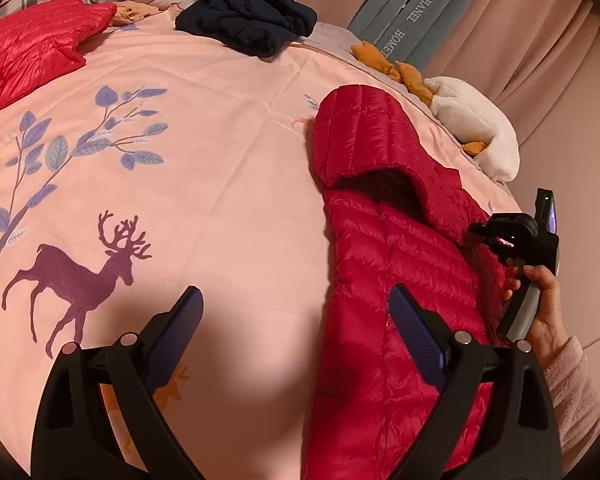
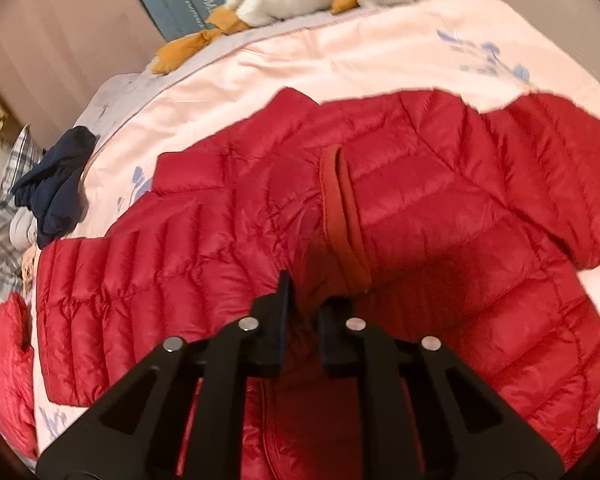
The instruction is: Fold large clothes
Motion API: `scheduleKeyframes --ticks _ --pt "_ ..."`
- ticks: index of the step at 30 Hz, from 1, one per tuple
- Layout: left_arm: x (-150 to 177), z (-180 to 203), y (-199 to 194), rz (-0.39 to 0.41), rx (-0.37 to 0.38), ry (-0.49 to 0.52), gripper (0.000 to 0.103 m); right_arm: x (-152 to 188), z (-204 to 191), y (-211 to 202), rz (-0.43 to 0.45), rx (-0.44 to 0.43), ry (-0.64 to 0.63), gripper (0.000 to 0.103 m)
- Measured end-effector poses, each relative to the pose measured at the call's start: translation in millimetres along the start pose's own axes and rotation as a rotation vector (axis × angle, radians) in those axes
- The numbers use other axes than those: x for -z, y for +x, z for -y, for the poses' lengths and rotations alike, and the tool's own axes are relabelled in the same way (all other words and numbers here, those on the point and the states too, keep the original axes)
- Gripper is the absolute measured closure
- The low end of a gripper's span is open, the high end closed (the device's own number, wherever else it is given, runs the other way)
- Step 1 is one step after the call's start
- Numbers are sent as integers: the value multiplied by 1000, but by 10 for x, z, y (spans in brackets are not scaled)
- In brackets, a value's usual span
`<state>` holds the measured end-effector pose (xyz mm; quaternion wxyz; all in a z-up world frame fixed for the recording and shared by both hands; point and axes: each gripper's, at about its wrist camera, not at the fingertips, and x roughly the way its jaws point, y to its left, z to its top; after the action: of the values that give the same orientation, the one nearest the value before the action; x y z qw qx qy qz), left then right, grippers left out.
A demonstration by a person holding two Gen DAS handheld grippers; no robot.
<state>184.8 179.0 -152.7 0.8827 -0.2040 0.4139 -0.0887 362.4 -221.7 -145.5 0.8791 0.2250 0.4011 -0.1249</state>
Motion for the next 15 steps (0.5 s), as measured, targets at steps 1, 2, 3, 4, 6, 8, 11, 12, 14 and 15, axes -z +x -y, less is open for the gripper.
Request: scheduleKeyframes --ticks 1,2,3,4,6,8,11,12,14,15 --pt "4 -11 1 -3 -1 -2 9 0 -10 -30 7 -3 -2 94" --pt "6 -13 2 -5 -3 -4 9 4 -19 -68 16 -9 -4 94" --pt "13 -17 2 -7 -4 -5 9 6 -26 -99 24 -13 -8 94" --pt "19 -19 -2 -8 -4 -5 9 8 -35 -155 37 -17 -14 94" --pt "26 -15 -11 -8 -7 -3 9 -4 -59 -236 46 -34 -22 94" --pt "34 -9 -26 -7 -8 -1 9 -20 -80 -334 63 -47 -28 94" --pt "45 -17 -40 -6 -6 -4 9 -67 -98 -428 78 -66 -26 95" --pt "48 -19 -42 -7 -4 -7 9 -77 -97 -470 88 -67 -25 95" --pt "56 -20 -48 -10 -2 -9 9 -110 -73 -560 110 -71 -20 95" --pt "59 -16 -52 -10 -2 -7 9 -128 -58 -606 121 -73 -16 95"
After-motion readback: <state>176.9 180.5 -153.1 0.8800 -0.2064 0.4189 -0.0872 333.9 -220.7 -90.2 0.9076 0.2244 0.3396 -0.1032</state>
